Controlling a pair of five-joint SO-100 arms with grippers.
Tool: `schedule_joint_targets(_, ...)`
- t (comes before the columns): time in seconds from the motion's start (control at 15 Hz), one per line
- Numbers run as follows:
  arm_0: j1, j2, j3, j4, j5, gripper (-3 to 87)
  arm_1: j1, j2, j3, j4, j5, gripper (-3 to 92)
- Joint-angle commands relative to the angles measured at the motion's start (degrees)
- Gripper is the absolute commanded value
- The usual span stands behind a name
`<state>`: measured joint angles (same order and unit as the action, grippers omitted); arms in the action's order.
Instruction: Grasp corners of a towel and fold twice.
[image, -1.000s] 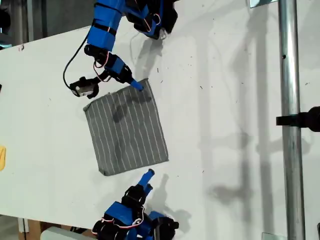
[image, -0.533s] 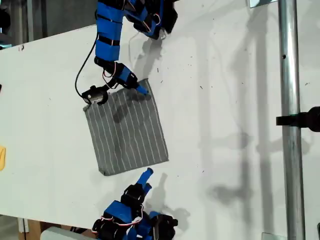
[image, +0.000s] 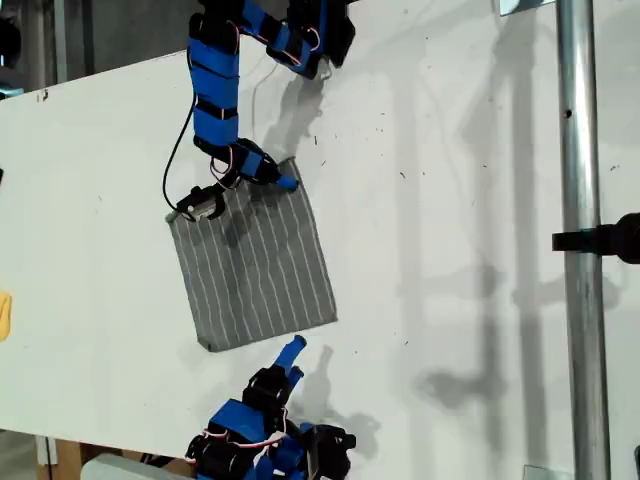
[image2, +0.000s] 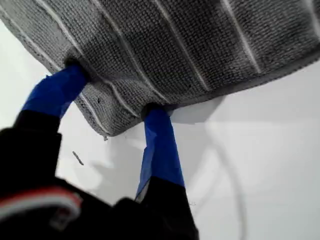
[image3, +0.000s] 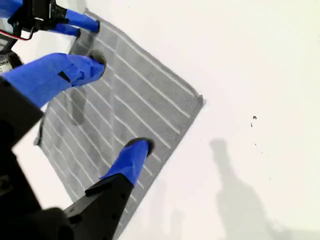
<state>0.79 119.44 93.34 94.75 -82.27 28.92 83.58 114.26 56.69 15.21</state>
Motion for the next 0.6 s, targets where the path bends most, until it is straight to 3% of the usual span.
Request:
schedule_joint_targets(0.0,-1.58,0.88,0.09,-0.7,-0.62,27.5,-0.7,-0.26,-2.72,-0.18,0.97,-0.3)
schedule_joint_targets(0.33,-2.72,0.09,0.88,-1.93,-0.26,24.7,-3.6,-1.76,-5.19,-0.26,2.2,-0.3)
schedule_joint_targets(0.53,-5.27,-7.91,-5.89,-2.2,5.36,27.5,-3.6,-1.85,-5.19,-0.26,2.2,-0.3)
